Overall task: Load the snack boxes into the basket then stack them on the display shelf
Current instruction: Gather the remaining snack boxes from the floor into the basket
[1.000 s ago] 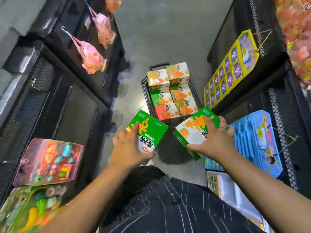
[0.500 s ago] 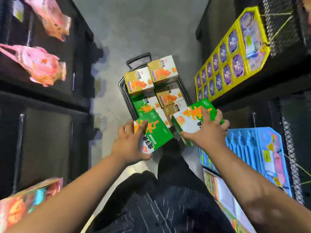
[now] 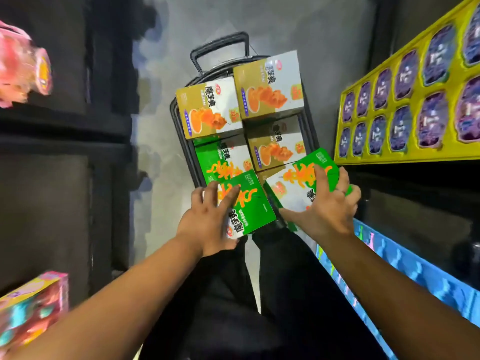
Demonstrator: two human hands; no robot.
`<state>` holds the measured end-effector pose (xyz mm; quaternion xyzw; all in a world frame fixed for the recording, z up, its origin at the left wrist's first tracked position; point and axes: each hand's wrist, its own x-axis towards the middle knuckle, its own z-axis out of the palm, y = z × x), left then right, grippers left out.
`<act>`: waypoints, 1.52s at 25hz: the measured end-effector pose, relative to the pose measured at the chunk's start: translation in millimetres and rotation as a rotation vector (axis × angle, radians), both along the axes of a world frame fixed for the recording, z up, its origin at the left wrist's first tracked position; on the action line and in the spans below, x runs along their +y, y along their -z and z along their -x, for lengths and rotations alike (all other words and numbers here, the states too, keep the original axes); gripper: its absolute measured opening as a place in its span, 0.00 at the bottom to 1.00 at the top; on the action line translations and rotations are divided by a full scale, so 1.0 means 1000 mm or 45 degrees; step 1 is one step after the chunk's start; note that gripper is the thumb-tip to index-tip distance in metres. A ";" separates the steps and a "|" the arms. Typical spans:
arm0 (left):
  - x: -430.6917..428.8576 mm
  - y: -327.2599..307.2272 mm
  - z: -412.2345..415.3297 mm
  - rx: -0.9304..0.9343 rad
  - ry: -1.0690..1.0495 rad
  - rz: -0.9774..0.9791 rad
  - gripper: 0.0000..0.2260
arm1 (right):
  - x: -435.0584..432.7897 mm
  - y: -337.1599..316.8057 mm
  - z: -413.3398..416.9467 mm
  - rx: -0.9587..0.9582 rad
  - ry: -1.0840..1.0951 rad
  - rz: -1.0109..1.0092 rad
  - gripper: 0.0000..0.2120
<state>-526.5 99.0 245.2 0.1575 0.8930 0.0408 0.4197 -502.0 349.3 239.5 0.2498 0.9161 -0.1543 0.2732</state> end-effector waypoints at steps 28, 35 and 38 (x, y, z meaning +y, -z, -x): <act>-0.023 0.093 0.005 0.324 0.182 -0.356 0.45 | 0.035 0.104 -0.022 0.512 0.095 0.248 0.29; -0.041 0.106 0.049 0.508 -0.755 -0.429 0.26 | 0.084 0.111 0.093 0.418 -0.165 0.505 0.24; -0.062 0.128 0.062 0.503 -0.827 -0.310 0.23 | 0.097 0.125 0.129 0.176 -0.370 0.504 0.27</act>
